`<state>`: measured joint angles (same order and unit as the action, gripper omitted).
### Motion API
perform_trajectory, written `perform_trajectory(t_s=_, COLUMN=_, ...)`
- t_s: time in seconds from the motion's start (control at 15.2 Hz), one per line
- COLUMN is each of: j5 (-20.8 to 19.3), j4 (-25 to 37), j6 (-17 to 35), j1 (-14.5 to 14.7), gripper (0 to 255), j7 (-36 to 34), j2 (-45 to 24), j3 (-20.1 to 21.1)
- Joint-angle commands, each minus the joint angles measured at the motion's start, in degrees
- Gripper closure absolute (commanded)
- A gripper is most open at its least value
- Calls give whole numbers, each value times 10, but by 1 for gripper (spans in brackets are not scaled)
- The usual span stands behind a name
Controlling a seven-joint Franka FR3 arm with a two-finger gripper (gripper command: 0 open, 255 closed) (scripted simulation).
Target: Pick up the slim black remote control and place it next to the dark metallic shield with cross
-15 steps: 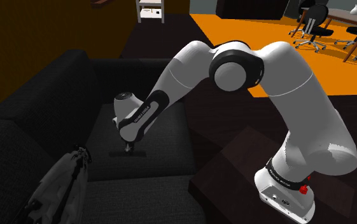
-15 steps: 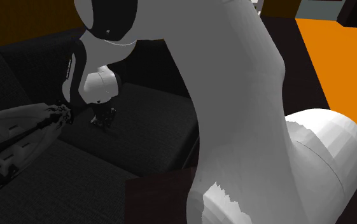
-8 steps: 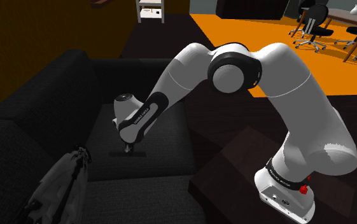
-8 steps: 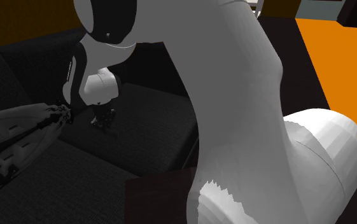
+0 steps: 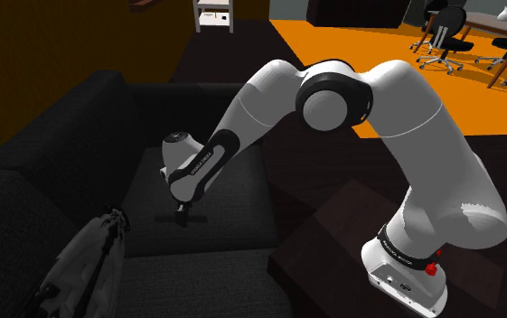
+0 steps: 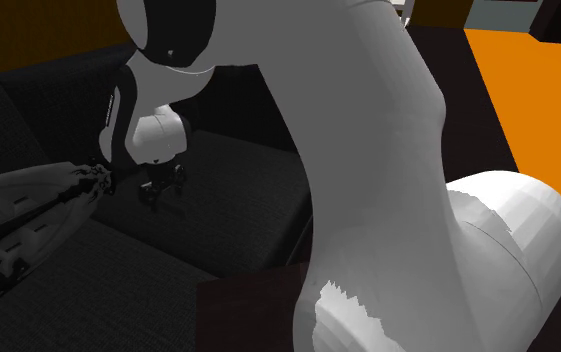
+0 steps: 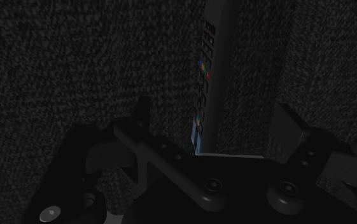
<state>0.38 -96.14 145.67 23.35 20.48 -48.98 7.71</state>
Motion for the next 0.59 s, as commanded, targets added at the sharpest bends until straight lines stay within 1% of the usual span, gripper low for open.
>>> perform_trajectory(t_s=0.0, j5=1, j4=-12, j6=-13, j1=-3, gripper=0, j7=0, j2=26, j3=2)
perform_trajectory(t_s=0.13, j5=3, j4=-23, j6=-31, j1=-7, gripper=0, j7=1, j2=54, j3=4)
perform_trajectory(t_s=0.53, j5=3, j4=-23, j6=-31, j1=-7, gripper=0, j7=1, j2=54, j3=4)
